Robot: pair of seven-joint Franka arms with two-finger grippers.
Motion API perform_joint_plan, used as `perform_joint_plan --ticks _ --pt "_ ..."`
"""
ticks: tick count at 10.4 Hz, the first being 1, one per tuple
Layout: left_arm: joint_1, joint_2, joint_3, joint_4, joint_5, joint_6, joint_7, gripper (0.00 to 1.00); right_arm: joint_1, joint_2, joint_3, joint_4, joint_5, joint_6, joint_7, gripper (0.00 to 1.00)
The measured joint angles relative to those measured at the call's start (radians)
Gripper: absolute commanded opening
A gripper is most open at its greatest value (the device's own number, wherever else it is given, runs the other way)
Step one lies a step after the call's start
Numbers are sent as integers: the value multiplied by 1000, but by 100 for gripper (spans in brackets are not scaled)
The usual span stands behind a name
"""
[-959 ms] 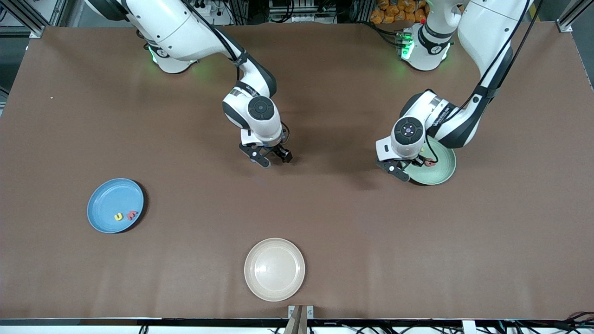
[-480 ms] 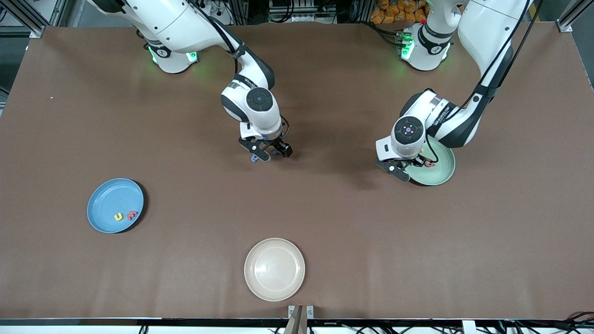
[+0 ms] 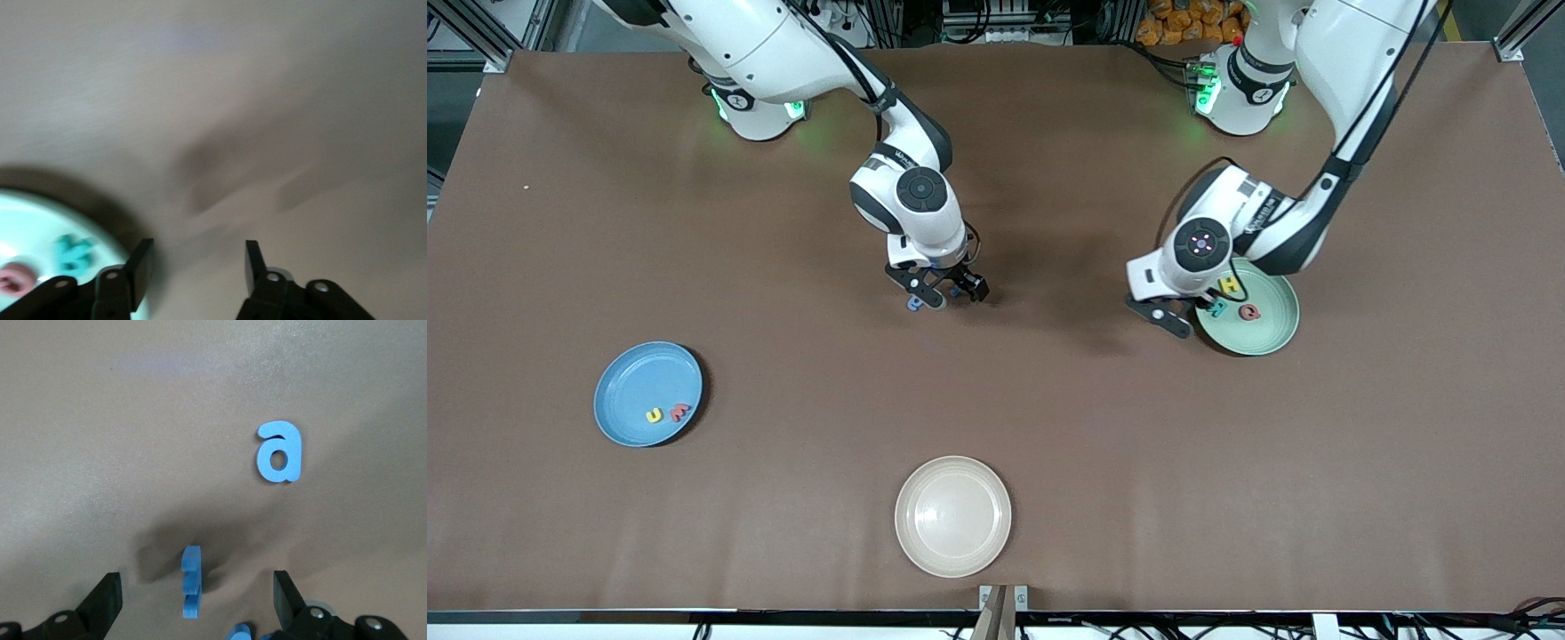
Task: Sort upper and lower case letters into plates
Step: 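Place the b on the green plate while the right gripper hovers over letters, then grasp the blue i with the right gripper while the left gripper returns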
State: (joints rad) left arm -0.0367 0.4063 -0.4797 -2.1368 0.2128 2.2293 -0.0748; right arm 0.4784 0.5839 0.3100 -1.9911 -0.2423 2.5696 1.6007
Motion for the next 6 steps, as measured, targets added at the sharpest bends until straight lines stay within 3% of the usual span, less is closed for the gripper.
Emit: perform_joint_plan --ticks 1,2,3,4,6 --pt "-7 0 -31 9 -42 2 -21 100 0 2 0 -1 0 0 0 100" --pt "-20 2 -58 19 -60 5 -53 100 0 6 1 -2 0 1 0 93" --pt "-47 6 -71 32 -62 10 -96 100 1 9 2 -4 0 3 0 31" --pt "-81 11 -75 42 -62 22 -131 100 1 11 2 -5 0 6 0 0" --pt "-159 29 -77 70 -63 46 -190 100 1 14 3 -6 1 20 7 0"
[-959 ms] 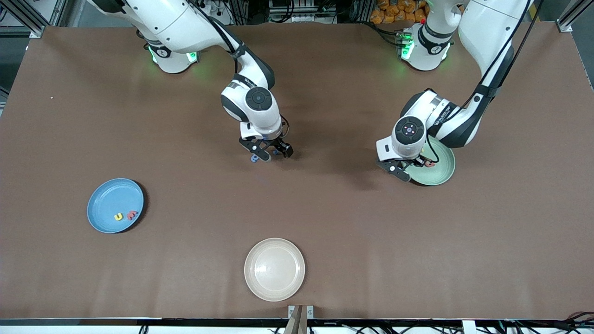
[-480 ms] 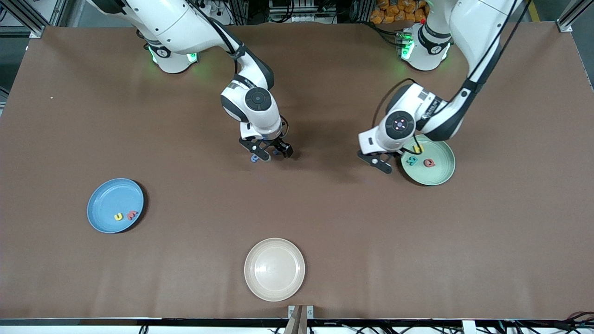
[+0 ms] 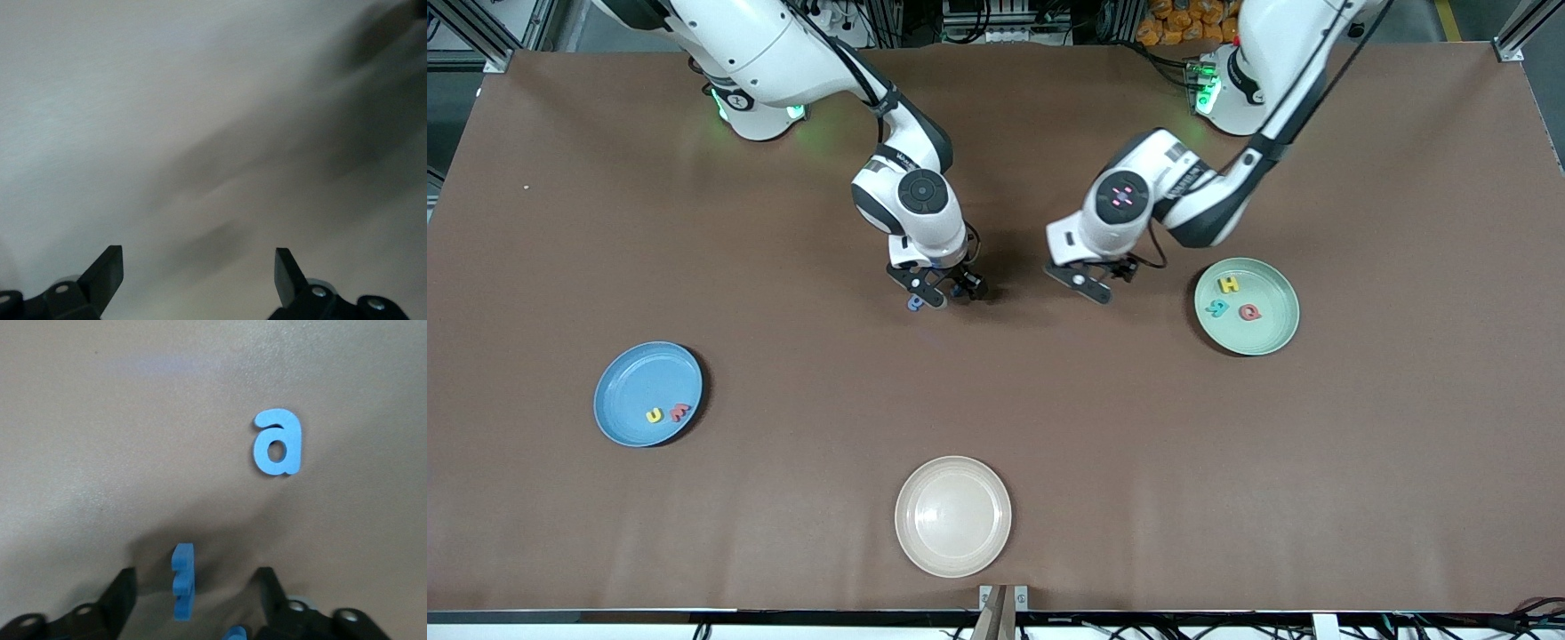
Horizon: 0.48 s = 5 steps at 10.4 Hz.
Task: Sort upper and lower case letters into plates
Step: 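Grasp the blue i with the right gripper while the left gripper returns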
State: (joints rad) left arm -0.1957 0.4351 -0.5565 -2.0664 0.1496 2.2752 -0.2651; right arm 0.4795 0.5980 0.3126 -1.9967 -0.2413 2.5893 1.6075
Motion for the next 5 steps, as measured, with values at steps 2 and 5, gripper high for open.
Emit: perform_joint_plan --ticks 2,5 --pt "-58 30 0 37 0 1 -97 100 0 -4 1 1 0 7 16 0" --pt "-105 79 0 93 0 4 -206 100 -2 -10 1 2 0 8 20 0"
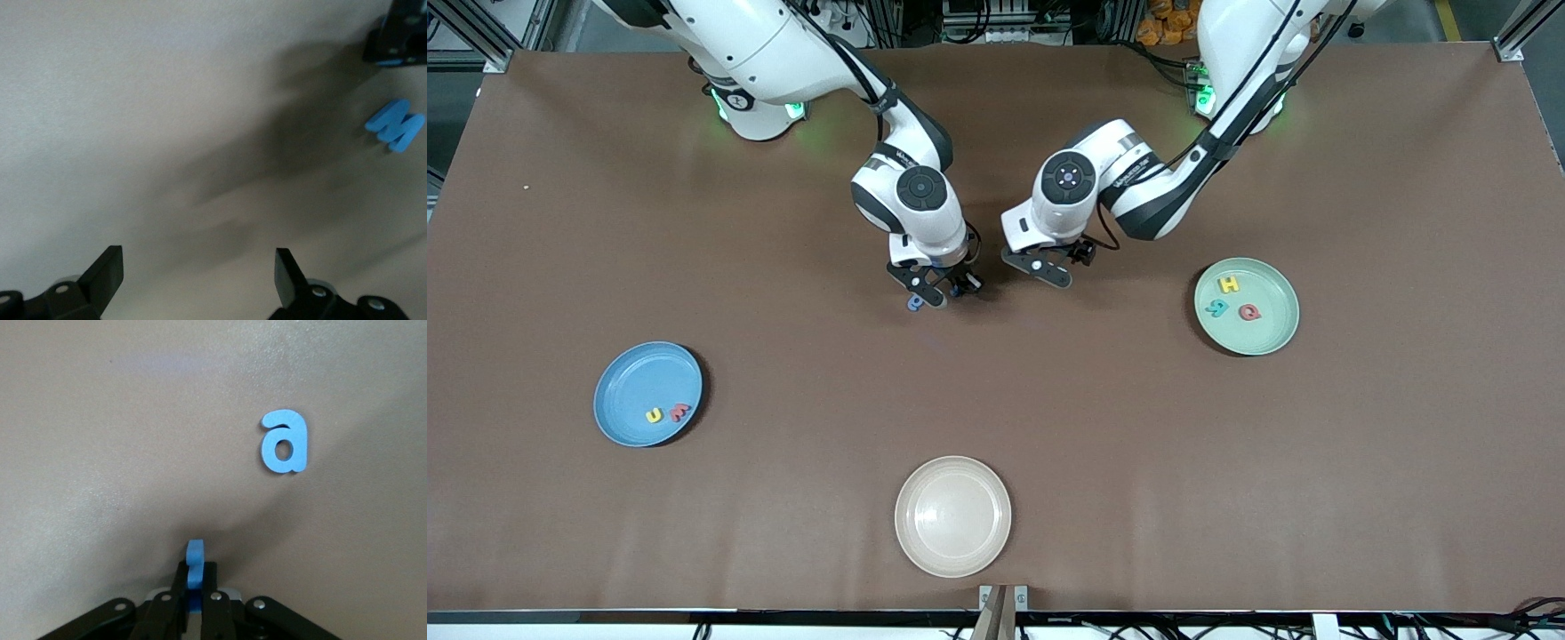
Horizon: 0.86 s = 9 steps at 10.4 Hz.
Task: Sort upper and lower case letters into plates
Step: 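Grasp the blue i with the right gripper while the left gripper returns, then drop the i on the blue plate while the left gripper lowers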
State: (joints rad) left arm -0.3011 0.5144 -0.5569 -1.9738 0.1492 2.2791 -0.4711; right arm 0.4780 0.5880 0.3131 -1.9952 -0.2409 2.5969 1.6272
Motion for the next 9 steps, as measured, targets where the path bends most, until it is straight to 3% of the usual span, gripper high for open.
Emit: perform_joint_plan --ticks 4,9 --pt "-78 44 0 73 0 1 -140 100 -55 -23 -8 26 -2 -21 -33 0" --pt "-96 71 1 129 0 3 -153 100 -278 -121 -12 32 -2 -198 -364 0"
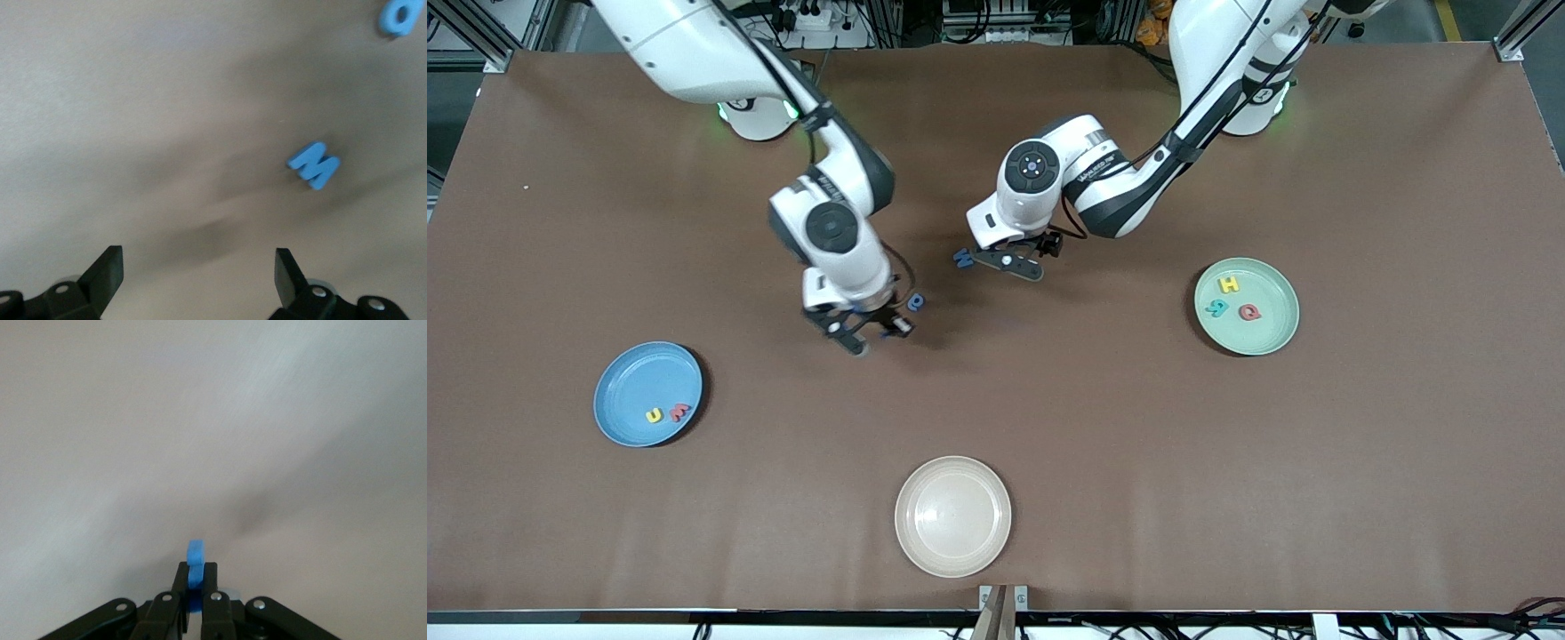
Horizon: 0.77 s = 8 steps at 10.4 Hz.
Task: Sort upper and lower case letters into plates
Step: 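Drop the i on the blue plate while the left gripper lowers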
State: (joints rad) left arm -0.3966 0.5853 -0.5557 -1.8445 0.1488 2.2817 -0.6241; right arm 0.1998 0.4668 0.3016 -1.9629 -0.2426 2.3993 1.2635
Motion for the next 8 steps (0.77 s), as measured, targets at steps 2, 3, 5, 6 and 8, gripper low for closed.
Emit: perform_joint_plan --ticks 2,3,5,6,8 --pt "-80 56 1 97 0 1 -34 100 -96 -3 -39 0 -1 -36 -223 0" --pt "-130 81 17 135 21 9 -40 100 -123 -3 -94 1 -1 -37 -361 0" --pt "-243 102 113 164 131 68 -59 100 -150 -4 -213 12 -1 -34 -621 0" --pt "-272 110 140 164 198 108 -66 100 -158 -5 -263 26 -1 -30 -737 0" --pt "-280 136 151 165 348 169 -87 100 -190 -4 -304 70 -1 -28 -916 0"
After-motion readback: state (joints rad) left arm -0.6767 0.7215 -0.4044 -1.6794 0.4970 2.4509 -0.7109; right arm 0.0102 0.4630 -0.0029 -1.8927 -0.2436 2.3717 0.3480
